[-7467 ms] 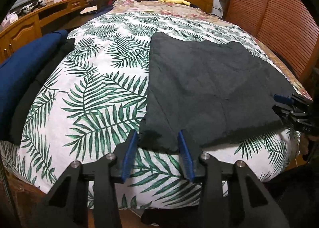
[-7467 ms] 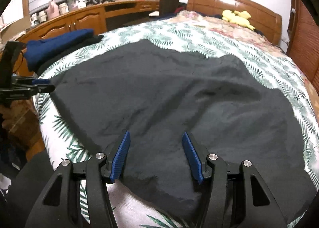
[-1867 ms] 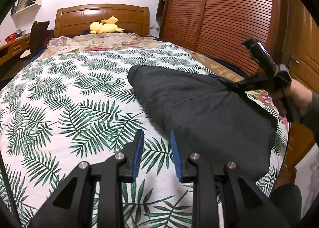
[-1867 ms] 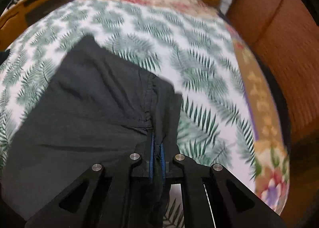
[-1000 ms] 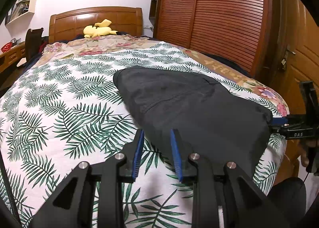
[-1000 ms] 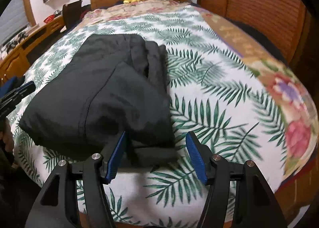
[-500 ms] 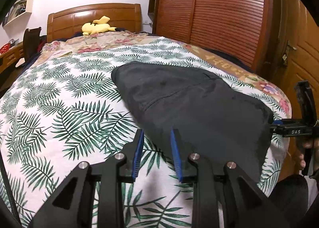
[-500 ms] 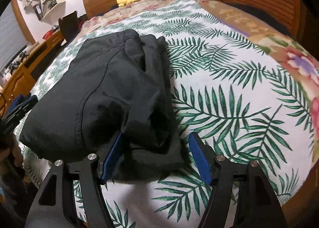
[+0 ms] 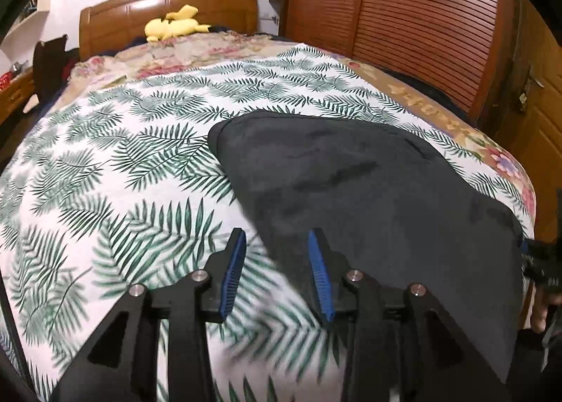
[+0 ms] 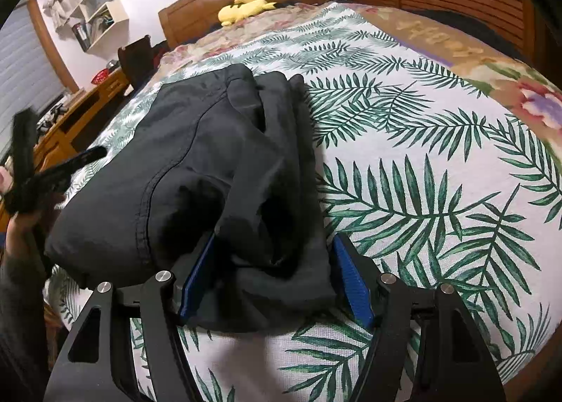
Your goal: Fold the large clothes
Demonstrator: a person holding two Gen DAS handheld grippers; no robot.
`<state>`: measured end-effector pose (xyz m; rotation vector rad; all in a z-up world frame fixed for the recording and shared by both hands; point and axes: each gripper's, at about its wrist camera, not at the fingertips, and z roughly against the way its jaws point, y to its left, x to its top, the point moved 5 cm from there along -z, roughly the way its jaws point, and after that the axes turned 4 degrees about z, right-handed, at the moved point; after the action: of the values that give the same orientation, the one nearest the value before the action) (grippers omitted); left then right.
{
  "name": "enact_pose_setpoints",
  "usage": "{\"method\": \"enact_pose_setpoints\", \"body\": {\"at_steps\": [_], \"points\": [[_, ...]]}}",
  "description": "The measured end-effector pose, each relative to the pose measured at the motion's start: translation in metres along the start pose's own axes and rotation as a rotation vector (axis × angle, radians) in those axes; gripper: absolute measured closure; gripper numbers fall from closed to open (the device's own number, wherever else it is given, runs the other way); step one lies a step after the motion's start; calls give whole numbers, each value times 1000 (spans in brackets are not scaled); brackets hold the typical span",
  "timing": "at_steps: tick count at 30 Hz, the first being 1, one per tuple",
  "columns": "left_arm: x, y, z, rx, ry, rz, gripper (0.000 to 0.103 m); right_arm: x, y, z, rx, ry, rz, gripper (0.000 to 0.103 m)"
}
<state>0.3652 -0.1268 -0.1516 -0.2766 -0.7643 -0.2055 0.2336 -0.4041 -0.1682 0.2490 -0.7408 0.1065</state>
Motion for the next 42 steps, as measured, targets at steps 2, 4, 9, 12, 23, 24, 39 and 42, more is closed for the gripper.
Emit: {"method": "enact_pose_setpoints", "body": {"at_steps": [2, 4, 9, 12, 23, 24, 39, 42], "points": [[8, 4, -17, 3, 34, 4, 66, -1, 1, 1, -5, -4, 12, 35], [13, 8, -36, 18, 65, 4, 65, -2, 2, 1, -5, -8, 19, 35], [27, 11, -71, 65, 108, -15, 61, -4, 2, 1, 5, -12, 25, 35], [36, 14, -86, 115, 116, -34, 52, -5, 4, 2, 11, -12, 32, 35], [67, 22, -124, 175, 125, -60, 30, -5, 3, 1, 35, -15, 31, 35], [68, 22, -128, 177, 127, -60, 28, -5, 3, 1, 36, -16, 30, 35], [68, 9, -130, 88, 145, -66, 73, 3, 12, -2, 151, -31, 36, 81], [70, 3, -121, 112, 128, -92, 87, 11, 15, 7, 166, -81, 56, 89]]}}
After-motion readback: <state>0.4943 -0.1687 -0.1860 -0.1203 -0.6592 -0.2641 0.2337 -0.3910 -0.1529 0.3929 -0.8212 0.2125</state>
